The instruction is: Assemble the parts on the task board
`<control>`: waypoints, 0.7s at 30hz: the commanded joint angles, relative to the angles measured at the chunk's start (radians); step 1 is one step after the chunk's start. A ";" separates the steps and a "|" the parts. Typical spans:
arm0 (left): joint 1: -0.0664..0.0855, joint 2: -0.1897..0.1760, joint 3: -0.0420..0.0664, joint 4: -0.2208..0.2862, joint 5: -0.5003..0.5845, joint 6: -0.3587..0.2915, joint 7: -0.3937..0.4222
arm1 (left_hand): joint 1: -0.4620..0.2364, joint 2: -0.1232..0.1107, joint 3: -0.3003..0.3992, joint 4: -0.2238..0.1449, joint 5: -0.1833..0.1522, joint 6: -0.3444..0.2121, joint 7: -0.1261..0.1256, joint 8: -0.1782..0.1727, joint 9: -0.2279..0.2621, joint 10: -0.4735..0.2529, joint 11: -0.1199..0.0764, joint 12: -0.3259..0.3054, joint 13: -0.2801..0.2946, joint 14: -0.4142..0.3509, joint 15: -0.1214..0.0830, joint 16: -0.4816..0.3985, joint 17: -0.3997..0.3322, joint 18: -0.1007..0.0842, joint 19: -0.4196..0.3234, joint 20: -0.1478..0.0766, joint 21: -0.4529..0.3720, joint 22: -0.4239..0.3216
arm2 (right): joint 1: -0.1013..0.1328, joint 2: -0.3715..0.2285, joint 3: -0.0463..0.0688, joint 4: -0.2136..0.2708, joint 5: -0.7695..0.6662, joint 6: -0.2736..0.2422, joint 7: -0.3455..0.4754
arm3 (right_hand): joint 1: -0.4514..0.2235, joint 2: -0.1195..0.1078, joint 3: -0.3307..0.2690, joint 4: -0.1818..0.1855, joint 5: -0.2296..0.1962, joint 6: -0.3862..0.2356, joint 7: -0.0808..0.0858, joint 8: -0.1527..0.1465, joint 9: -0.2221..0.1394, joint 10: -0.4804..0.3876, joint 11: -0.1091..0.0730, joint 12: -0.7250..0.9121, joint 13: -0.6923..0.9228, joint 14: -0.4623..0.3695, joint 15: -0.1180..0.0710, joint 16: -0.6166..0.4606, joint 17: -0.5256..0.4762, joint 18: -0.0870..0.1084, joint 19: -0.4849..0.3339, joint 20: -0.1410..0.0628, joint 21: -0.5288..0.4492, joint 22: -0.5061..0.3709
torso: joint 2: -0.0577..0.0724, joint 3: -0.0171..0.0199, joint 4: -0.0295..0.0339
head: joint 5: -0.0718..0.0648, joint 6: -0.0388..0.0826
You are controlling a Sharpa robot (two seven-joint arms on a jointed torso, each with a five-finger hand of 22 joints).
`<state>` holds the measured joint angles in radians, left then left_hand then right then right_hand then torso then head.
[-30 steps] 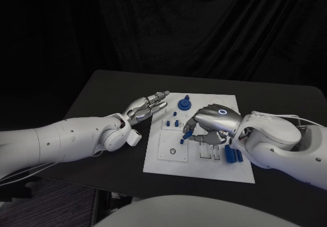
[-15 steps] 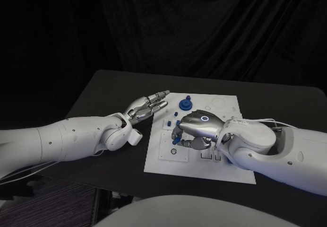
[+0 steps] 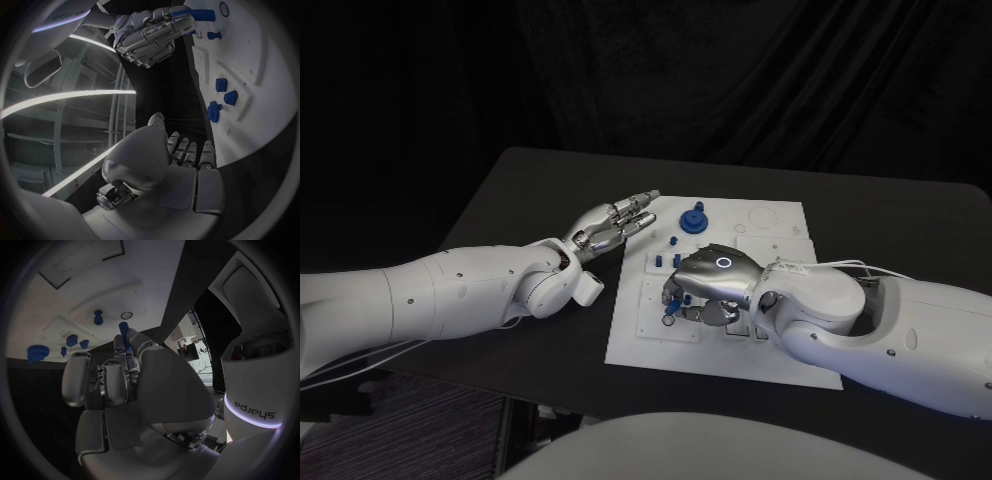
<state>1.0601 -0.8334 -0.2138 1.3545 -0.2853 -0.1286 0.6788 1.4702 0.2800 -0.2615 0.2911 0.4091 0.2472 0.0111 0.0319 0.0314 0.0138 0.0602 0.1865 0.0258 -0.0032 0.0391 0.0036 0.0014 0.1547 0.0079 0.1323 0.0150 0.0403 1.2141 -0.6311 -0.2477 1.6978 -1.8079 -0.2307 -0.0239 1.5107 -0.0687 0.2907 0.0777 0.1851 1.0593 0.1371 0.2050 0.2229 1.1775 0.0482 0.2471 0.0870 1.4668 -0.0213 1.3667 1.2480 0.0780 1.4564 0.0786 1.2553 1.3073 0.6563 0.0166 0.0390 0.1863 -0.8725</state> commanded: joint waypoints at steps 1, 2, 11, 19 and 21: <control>-0.001 0.003 0.001 0.000 0.005 -0.017 0.083 | -0.010 0.000 -0.007 0.000 -0.005 0.004 0.002 0.004 0.001 0.003 0.003 0.005 0.001 0.003 0.007 -0.004 -0.001 0.004 0.003 0.002 -0.005 0.001 | -0.006 0.004 0.001 -0.004 -0.023 0.012 -0.019 | 0.015 0.001 -0.001 -0.006 -0.004 0.034 -0.026 0.014 0.107 0.008 -0.001 -0.003 0.003 0.033 -0.007 0.006 0.003 -0.013 0.007 0.000 0.007 0.178 | 0.001 0.0003 -0.0008 | 0.000 0.000; -0.001 0.003 0.001 0.000 0.005 -0.017 0.083 | -0.010 0.000 -0.007 0.000 -0.005 0.004 0.002 0.004 0.001 0.003 0.003 0.005 0.001 0.003 0.007 -0.004 -0.001 0.004 0.003 0.002 -0.005 0.001 | -0.008 0.005 0.001 -0.006 -0.023 0.012 -0.019 | 0.015 0.001 -0.001 -0.006 -0.004 0.034 -0.026 0.014 0.107 0.008 -0.001 -0.003 0.003 0.033 -0.007 0.006 0.003 -0.013 0.007 0.000 0.007 0.178 | 0.002 0.0008 -0.0009 | 0.000 0.000; -0.002 0.004 0.001 -0.001 0.005 -0.010 0.083 | -0.010 0.001 -0.007 0.001 -0.005 0.003 0.002 0.004 0.001 0.003 0.003 0.003 0.001 0.003 0.008 -0.004 -0.001 0.004 0.003 0.003 -0.005 0.000 | -0.020 0.010 0.001 -0.013 -0.023 0.015 -0.019 | 0.015 0.000 -0.001 -0.008 -0.009 0.036 -0.027 0.012 0.109 0.016 -0.003 -0.002 0.006 0.035 -0.008 0.007 0.006 -0.013 0.009 -0.002 0.010 0.179 | 0.000 -0.0008 0.0005 | -0.005 0.000; -0.002 0.006 0.001 -0.002 0.005 -0.003 0.083 | -0.010 0.002 -0.007 0.000 -0.006 0.002 0.003 0.003 0.001 0.002 0.004 0.001 0.000 0.003 0.008 -0.004 -0.001 0.004 0.003 0.003 -0.005 0.001 | -0.027 0.017 0.001 -0.020 -0.023 0.018 -0.017 | 0.015 0.000 -0.001 -0.008 -0.010 0.036 -0.027 0.011 0.109 0.017 -0.003 -0.002 0.007 0.035 -0.009 0.007 0.005 -0.013 0.009 -0.002 0.009 0.178 | -0.001 -0.0013 -0.0011 | -0.005 0.000; -0.002 0.006 0.001 -0.001 0.005 -0.003 0.083 | -0.010 0.002 -0.007 0.000 -0.006 0.002 0.003 0.003 0.001 0.002 0.004 0.001 0.000 0.003 0.008 -0.004 -0.001 0.004 0.003 0.003 -0.005 0.001 | -0.030 0.020 0.001 -0.022 -0.023 0.016 -0.016 | 0.015 0.000 -0.001 -0.008 -0.010 0.036 -0.027 0.011 0.109 0.017 -0.003 -0.002 0.007 0.035 -0.009 0.007 0.005 -0.013 0.009 -0.002 0.009 0.178 | -0.001 -0.0013 -0.0013 | -0.003 0.000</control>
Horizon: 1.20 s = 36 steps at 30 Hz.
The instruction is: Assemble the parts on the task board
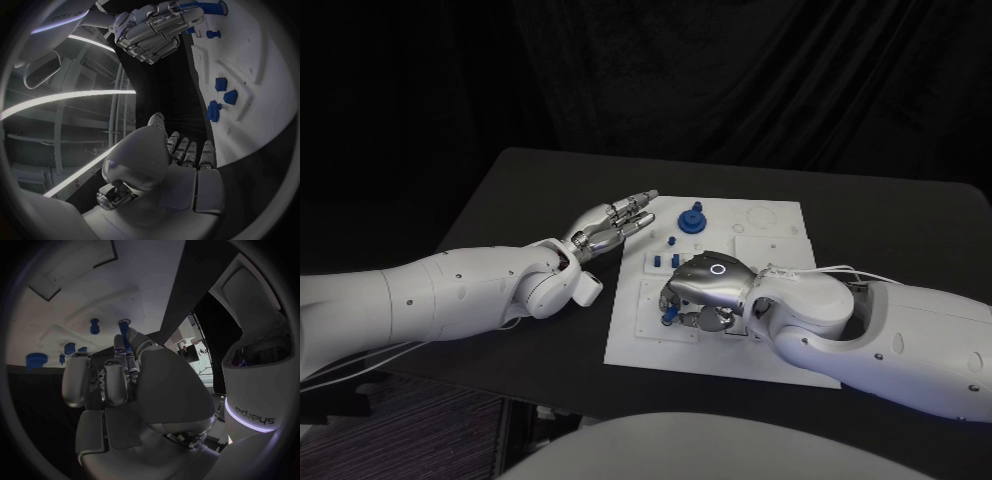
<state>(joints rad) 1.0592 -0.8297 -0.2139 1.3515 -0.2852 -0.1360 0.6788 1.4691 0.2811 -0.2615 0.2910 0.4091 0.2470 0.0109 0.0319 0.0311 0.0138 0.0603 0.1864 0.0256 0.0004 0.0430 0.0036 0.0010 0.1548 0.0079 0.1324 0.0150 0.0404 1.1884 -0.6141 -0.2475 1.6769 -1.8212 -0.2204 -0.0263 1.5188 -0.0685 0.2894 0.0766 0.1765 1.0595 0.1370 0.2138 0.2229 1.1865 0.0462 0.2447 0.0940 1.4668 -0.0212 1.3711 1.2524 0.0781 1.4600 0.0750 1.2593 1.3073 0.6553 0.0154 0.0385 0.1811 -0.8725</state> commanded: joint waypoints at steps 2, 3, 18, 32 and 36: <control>-0.001 0.001 0.001 0.002 0.005 0.005 0.082 | -0.009 0.001 -0.007 0.000 -0.006 0.002 0.003 0.003 0.001 0.002 0.004 0.001 0.000 0.000 0.004 -0.004 -0.001 0.004 0.003 0.003 -0.005 0.000 | -0.007 0.005 0.001 -0.003 -0.010 0.004 -0.014 | 0.006 0.000 0.000 -0.007 -0.002 0.036 -0.027 0.002 0.110 0.009 -0.001 0.001 0.001 0.034 -0.009 0.002 -0.001 -0.013 0.005 0.002 0.006 0.179 | 0.000 -0.0003 -0.0006 | 0.003 0.000; -0.001 0.001 0.001 0.003 0.005 0.005 0.082 | -0.009 0.001 -0.007 0.000 -0.006 0.002 0.003 0.003 0.001 0.002 0.004 0.001 0.000 0.000 0.004 -0.004 -0.001 0.004 0.003 0.003 -0.005 0.000 | -0.008 0.007 0.001 -0.005 -0.010 0.004 -0.014 | 0.006 0.000 0.000 -0.007 -0.002 0.036 -0.027 0.002 0.110 0.009 -0.001 0.001 0.001 0.034 -0.009 0.001 -0.002 -0.014 0.007 0.002 0.009 0.180 | 0.000 -0.0004 -0.0006 | 0.003 0.000; -0.001 -0.001 0.001 0.006 0.005 0.009 0.077 | -0.007 0.002 -0.005 -0.001 -0.009 -0.001 0.005 0.003 0.001 0.001 0.004 0.000 0.000 0.000 0.005 -0.004 -0.001 0.004 0.003 0.003 -0.005 0.000 | -0.016 0.018 0.000 -0.017 -0.010 0.049 -0.024 | 0.006 0.001 0.000 -0.008 -0.004 0.038 -0.028 0.001 0.111 0.014 -0.003 0.002 0.003 0.033 -0.010 -0.003 -0.007 -0.014 0.006 0.001 0.007 0.179 | 0.000 -0.0003 0.0001 | 0.002 0.000; -0.002 0.001 0.001 0.006 0.005 0.017 0.074 | -0.005 0.003 -0.004 -0.002 -0.010 -0.004 0.007 0.002 0.000 0.001 0.005 -0.001 0.000 0.000 0.007 -0.004 -0.001 0.003 0.003 0.004 -0.005 0.000 | -0.018 0.017 0.000 -0.018 -0.010 0.077 -0.040 | 0.010 0.001 0.003 -0.013 0.000 0.037 -0.027 -0.003 0.113 0.008 -0.001 -0.003 0.005 0.029 -0.009 -0.008 -0.014 -0.012 0.001 0.001 -0.001 0.177 | 0.001 0.0001 -0.0011 | 0.001 0.000; -0.002 0.002 0.001 0.005 0.005 0.019 0.073 | -0.005 0.003 -0.004 -0.002 -0.010 -0.004 0.007 0.002 0.000 0.001 0.005 -0.001 0.000 0.000 0.007 -0.004 -0.001 0.003 0.003 0.004 -0.005 0.000 | -0.018 0.016 0.000 -0.018 -0.010 0.077 -0.041 | 0.011 0.002 0.003 -0.014 0.001 0.039 -0.026 -0.003 0.114 0.008 -0.001 -0.003 0.006 0.028 -0.009 -0.009 -0.015 -0.012 0.001 0.001 -0.002 0.177 | 0.000 0.0001 -0.0004 | 0.000 0.000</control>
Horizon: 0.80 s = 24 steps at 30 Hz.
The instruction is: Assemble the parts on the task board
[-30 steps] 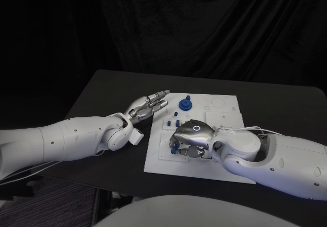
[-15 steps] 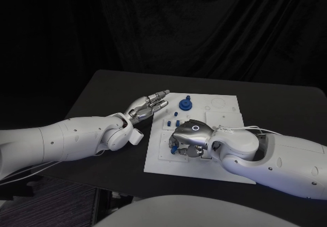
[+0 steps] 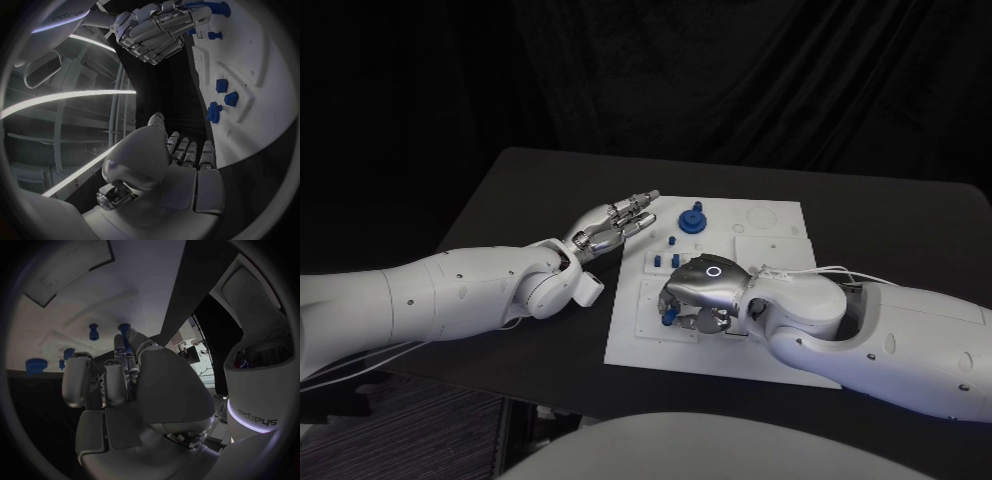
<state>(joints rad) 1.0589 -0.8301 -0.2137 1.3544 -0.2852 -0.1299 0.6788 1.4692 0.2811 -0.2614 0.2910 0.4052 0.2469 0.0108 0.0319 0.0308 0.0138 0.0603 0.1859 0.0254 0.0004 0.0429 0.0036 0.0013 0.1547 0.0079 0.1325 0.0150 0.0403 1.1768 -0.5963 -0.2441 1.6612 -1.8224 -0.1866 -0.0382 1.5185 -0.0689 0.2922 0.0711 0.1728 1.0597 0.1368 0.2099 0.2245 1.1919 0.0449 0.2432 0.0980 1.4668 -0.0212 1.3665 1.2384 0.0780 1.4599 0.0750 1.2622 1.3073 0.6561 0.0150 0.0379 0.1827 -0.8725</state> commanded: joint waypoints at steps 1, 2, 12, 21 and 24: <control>-0.002 0.002 0.001 0.002 0.005 0.013 0.072 | -0.005 0.003 -0.004 -0.002 -0.006 -0.004 0.007 0.002 0.001 0.001 0.005 -0.001 0.000 0.000 0.007 -0.004 -0.001 0.003 0.003 0.004 -0.005 0.000 | -0.007 -0.001 -0.003 -0.003 -0.009 0.043 -0.029 | 0.011 0.002 0.000 -0.008 0.004 0.039 -0.026 0.001 0.112 0.002 0.000 -0.002 0.002 0.028 -0.009 -0.004 -0.001 -0.012 0.001 0.001 -0.005 0.176 | 0.000 0.0008 0.0004 | -0.001 0.000; -0.002 0.003 0.001 0.001 0.005 0.015 0.071 | -0.004 0.004 -0.002 -0.002 -0.005 -0.005 0.007 0.001 0.000 0.000 0.006 -0.002 0.000 0.000 0.008 -0.004 -0.001 0.003 0.003 0.005 -0.005 0.000 | -0.007 -0.001 -0.003 -0.003 -0.009 0.042 -0.029 | 0.011 0.002 0.000 -0.008 0.004 0.040 -0.026 0.001 0.112 0.002 0.001 -0.002 0.002 0.028 -0.009 -0.005 -0.001 -0.012 0.001 0.001 -0.006 0.176 | 0.000 0.0009 0.0005 | -0.001 0.000; -0.002 0.004 0.001 0.000 0.005 0.024 0.065 | -0.001 0.004 0.000 -0.003 -0.004 -0.008 0.007 0.001 0.000 -0.002 0.007 -0.007 -0.001 0.000 0.011 -0.004 -0.001 0.002 0.003 0.008 -0.005 0.000 | -0.007 -0.001 -0.003 -0.006 -0.009 0.044 -0.028 | 0.010 0.002 0.000 -0.009 0.005 0.042 -0.026 0.000 0.114 0.000 0.002 -0.004 0.003 0.026 -0.008 -0.008 -0.006 -0.011 -0.002 0.001 -0.011 0.175 | -0.001 0.0007 -0.0005 | -0.001 0.000; -0.003 0.007 0.001 -0.002 0.005 0.028 0.064 | 0.001 0.004 0.001 -0.003 -0.004 -0.008 0.007 0.001 0.000 -0.003 0.008 -0.008 -0.001 0.000 0.013 -0.004 -0.001 0.002 0.003 0.010 -0.005 0.000 | -0.007 0.010 -0.003 -0.017 -0.009 0.032 -0.018 | -0.015 -0.012 0.011 0.005 0.002 -0.142 -0.009 -0.123 0.072 -0.099 0.039 -0.055 0.002 0.009 0.023 -0.028 -0.031 -0.005 -0.022 0.023 -0.049 0.165 | -0.002 0.0002 0.0001 | -0.002 0.000; -0.003 0.008 0.001 -0.003 0.005 0.028 0.063 | 0.001 0.004 0.001 -0.003 -0.004 -0.008 0.007 0.001 0.000 -0.003 0.008 -0.008 -0.001 0.000 0.013 -0.004 -0.001 0.002 0.003 0.010 -0.005 0.000 | -0.007 0.013 -0.003 -0.019 -0.009 0.029 -0.012 | -0.025 -0.025 0.015 0.012 -0.004 -0.212 -0.024 -0.149 0.051 -0.140 0.055 -0.071 -0.002 0.003 0.037 -0.032 -0.038 -0.004 -0.029 0.035 -0.061 0.162 | -0.001 0.0002 -0.0003 | -0.002 0.000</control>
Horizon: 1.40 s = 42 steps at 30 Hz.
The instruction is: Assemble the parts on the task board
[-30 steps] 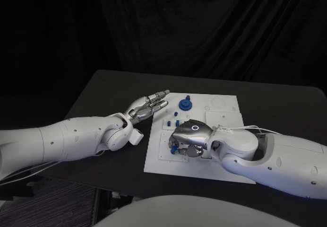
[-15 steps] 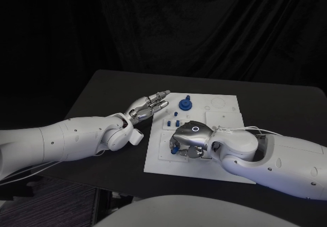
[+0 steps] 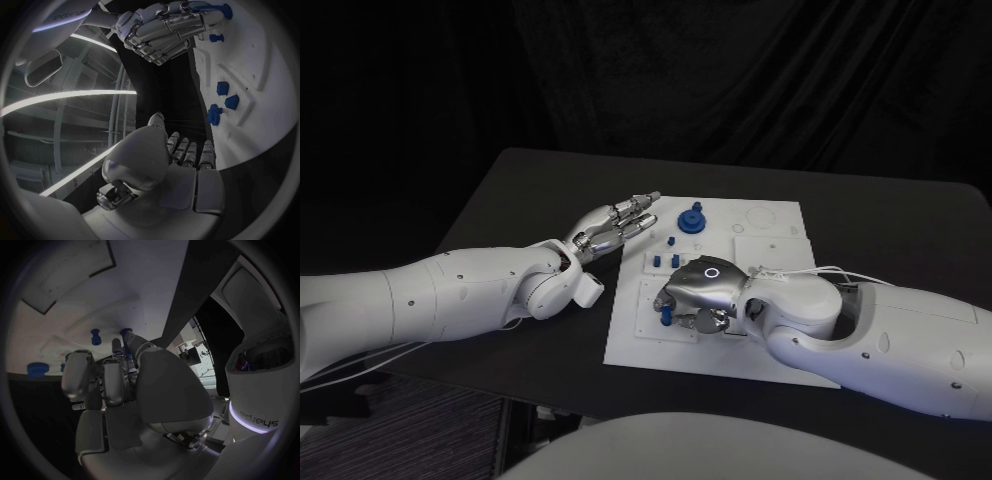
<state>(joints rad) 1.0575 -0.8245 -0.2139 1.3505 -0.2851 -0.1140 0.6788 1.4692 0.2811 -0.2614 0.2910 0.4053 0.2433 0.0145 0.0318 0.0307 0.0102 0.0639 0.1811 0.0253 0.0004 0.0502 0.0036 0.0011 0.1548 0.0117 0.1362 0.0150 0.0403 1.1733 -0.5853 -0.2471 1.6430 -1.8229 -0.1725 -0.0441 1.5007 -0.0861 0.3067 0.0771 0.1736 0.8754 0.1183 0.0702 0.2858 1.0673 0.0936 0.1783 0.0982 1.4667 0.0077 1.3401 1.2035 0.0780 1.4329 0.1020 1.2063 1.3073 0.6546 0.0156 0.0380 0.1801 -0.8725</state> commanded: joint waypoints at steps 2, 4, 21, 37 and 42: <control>-0.002 0.002 0.001 0.000 0.005 0.013 0.063 | 0.001 0.004 0.001 -0.003 -0.004 -0.005 0.003 0.001 0.000 0.001 0.004 -0.003 -0.001 0.000 0.006 -0.004 -0.001 0.002 0.000 0.006 -0.005 0.000 | -0.003 0.002 0.000 -0.002 -0.008 0.013 -0.002 | -0.029 -0.024 -0.020 0.015 -0.031 -0.177 -0.032 -0.010 -0.054 -0.110 0.034 -0.039 -0.012 -0.012 0.031 -0.019 -0.022 0.001 -0.020 0.027 -0.039 0.153 | 0.000 -0.0005 0.0003 | -0.001 0.000; -0.002 0.003 0.001 0.000 0.005 0.014 0.063 | 0.001 0.004 0.001 -0.003 -0.004 -0.005 0.003 0.001 0.000 0.001 0.004 -0.003 -0.001 0.000 0.006 -0.004 -0.001 0.002 0.000 0.006 -0.005 0.000 | -0.004 0.002 0.000 -0.002 0.000 0.012 0.001 | -0.039 -0.024 -0.042 0.018 -0.053 -0.270 -0.041 -0.013 -0.090 -0.154 0.039 -0.035 -0.006 -0.026 0.036 -0.027 -0.037 0.007 -0.033 0.037 -0.062 0.147 | 0.000 -0.0005 0.0010 | -0.001 0.000; -0.010 0.001 0.001 -0.006 0.005 0.011 0.068 | 0.000 0.003 0.002 0.000 0.014 -0.004 0.006 0.001 0.001 -0.001 0.003 -0.003 -0.001 0.000 0.006 -0.004 -0.001 0.003 0.000 0.009 -0.004 0.000 | 0.048 -0.133 0.003 0.103 0.098 -0.222 0.048 | -0.011 -0.030 -0.129 0.088 -0.073 -0.287 -0.022 0.013 -0.140 -0.262 0.049 0.066 0.034 -0.030 0.046 -0.006 -0.026 0.009 -0.034 0.054 -0.059 0.149 | -0.003 0.0013 -0.0044 | -0.019 0.000; -0.016 0.000 0.001 -0.004 0.005 0.013 0.091 | -0.102 0.012 -0.002 0.003 -0.044 0.001 -0.012 0.002 0.001 -0.002 0.003 0.001 0.000 0.000 0.002 -0.004 -0.001 0.006 -0.001 0.007 -0.005 -0.003 | 0.165 -0.354 0.000 0.105 0.241 -0.179 0.014 | 0.035 0.027 -0.084 0.081 -0.028 -0.010 0.030 0.090 -0.105 -0.064 -0.019 0.285 0.121 -0.030 -0.010 -0.021 -0.050 0.008 -0.031 0.010 -0.051 0.149 | -0.009 0.0024 -0.0066 | -0.043 0.000; -0.016 0.000 0.001 -0.003 0.005 0.015 0.094 | -0.102 0.013 0.000 0.003 -0.043 0.001 -0.012 0.002 0.001 -0.002 0.003 0.001 0.000 0.000 0.002 -0.004 -0.001 0.006 -0.001 0.006 -0.005 -0.003 | 0.167 -0.427 0.000 0.124 0.327 -0.183 -0.029 | -0.028 0.031 -0.122 0.114 -0.012 0.079 -0.015 0.100 -0.072 0.123 -0.059 1.031 0.841 0.002 -0.049 -0.003 -0.013 -0.002 0.000 -0.032 -0.008 0.162 | -0.013 0.0011 -0.0099 | -0.054 0.000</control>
<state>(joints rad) 1.0423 -0.8255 -0.2138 1.3437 -0.2850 -0.1091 0.6789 1.3729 0.2931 -0.2658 0.2953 0.3588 0.2431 0.0070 0.0318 0.0306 0.0102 0.0639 0.1810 0.0252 0.0004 0.0502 0.0036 0.0009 0.1548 0.0116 0.1362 0.0150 0.0388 1.3389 -1.0056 -0.2474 1.7591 -1.5867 -0.3646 -0.0199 1.4755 -0.0544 0.1846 0.1907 0.1592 0.9519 0.1069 0.1724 0.2117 1.1872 0.0336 1.1181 0.8630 1.4622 -0.0419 1.3363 1.1911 0.0780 1.4286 0.0713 1.1976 1.3073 0.6448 0.0177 0.0305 0.1293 -0.8725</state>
